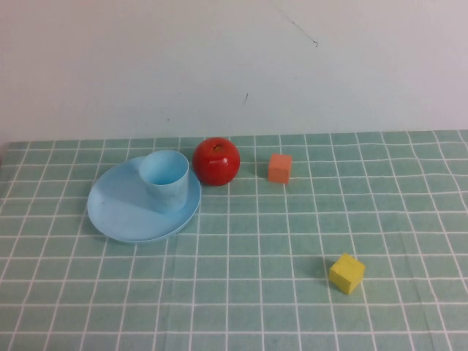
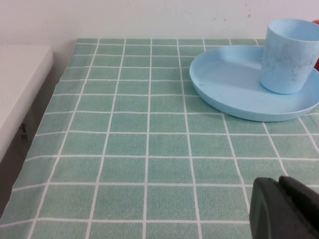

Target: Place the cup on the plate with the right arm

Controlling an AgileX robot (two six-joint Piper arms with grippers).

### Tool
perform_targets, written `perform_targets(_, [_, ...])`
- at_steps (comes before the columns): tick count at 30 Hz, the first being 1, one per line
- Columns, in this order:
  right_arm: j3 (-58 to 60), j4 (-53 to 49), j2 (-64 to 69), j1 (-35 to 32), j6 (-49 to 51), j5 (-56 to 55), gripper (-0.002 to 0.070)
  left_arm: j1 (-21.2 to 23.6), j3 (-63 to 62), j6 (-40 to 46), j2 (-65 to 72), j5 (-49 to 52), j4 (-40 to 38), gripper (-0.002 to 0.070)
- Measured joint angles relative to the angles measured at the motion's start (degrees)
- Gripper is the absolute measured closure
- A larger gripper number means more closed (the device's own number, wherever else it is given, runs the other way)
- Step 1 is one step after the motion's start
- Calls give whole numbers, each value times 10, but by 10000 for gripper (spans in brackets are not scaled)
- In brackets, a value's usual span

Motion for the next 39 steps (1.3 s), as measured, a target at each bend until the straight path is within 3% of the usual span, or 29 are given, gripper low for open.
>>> perform_targets(7, [242,-15,-122,0,43,-4,679,0,0,0,0,0,0,678])
perform_targets(13, [465,-48,-264,0,121,-93,679,0,0,0,0,0,0,678])
perform_targets(20, [670,-4,-427,0,153,-184,679,0,0,0,0,0,0,678])
perform_targets(39, [1002,51,-738,0,218,-343,679,0,0,0,0,0,0,678])
